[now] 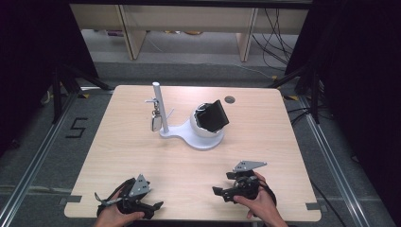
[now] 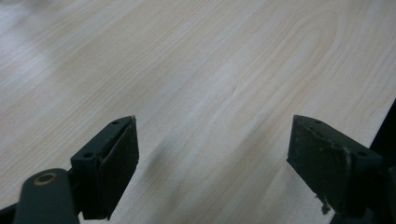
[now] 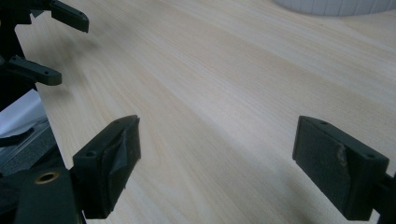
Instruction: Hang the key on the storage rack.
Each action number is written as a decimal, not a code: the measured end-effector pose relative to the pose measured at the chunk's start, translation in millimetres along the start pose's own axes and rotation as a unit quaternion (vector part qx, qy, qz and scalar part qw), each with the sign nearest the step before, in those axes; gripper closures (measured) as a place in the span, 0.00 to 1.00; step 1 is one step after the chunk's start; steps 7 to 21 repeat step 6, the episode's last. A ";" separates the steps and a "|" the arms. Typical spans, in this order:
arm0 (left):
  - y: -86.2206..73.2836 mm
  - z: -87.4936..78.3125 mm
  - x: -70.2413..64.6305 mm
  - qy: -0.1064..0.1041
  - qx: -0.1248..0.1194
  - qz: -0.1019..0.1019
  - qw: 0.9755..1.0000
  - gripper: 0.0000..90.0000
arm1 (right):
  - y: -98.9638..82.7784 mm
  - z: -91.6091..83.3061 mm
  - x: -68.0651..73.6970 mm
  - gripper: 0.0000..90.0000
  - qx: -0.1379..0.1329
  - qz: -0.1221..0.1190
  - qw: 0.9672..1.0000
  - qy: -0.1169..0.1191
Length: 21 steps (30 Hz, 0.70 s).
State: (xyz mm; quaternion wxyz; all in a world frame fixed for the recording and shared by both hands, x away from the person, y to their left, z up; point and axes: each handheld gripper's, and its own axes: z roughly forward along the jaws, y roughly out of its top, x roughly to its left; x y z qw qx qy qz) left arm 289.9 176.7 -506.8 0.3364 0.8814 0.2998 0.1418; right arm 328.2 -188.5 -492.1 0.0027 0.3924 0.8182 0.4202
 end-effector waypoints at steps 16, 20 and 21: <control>-0.4 0.1 1.4 0.001 0.001 0.004 1.000 0.18 | 0.0 0.2 -0.6 0.18 0.000 -0.003 1.000 -0.002; -0.4 0.1 1.4 0.001 0.001 0.004 1.000 0.18 | 0.0 0.2 -0.6 0.18 0.000 -0.003 1.000 -0.002; -0.4 0.1 1.4 0.001 0.001 0.004 1.000 0.18 | 0.0 0.2 -0.6 0.18 0.000 -0.003 1.000 -0.002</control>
